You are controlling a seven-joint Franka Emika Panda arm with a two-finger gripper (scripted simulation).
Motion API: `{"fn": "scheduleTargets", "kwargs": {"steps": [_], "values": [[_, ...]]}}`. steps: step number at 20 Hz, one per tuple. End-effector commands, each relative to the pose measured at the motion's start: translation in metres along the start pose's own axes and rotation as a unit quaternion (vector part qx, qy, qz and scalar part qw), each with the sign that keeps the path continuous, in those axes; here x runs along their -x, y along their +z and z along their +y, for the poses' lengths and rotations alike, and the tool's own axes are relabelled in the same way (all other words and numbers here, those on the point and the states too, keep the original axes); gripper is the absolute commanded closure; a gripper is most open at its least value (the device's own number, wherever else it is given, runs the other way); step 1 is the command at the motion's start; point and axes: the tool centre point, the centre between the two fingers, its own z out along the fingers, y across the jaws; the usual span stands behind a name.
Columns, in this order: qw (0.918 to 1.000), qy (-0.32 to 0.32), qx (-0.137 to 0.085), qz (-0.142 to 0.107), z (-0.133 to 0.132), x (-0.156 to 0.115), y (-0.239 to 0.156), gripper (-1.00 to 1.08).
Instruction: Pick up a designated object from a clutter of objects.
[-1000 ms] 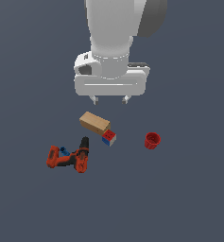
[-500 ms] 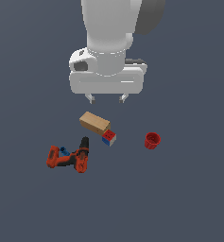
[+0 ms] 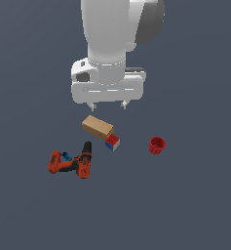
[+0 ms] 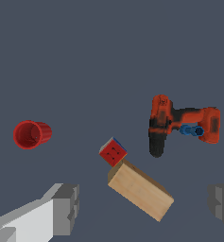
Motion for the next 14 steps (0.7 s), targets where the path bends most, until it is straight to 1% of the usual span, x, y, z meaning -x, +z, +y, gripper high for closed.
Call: {"fn": "scheduleTargets", "kwargs": {"steps": [1, 7, 14], "values": [[0.9999, -0.016, -0.001, 0.0, 0.003, 0.002, 0.009, -0.92], [0.9976, -0.069, -0.004, -0.001, 0.011, 0.011, 0.037, -0.92], [0.9898, -0.142, -0.007, -0.001, 0.022, 0.025, 0.074, -0.92]]}}
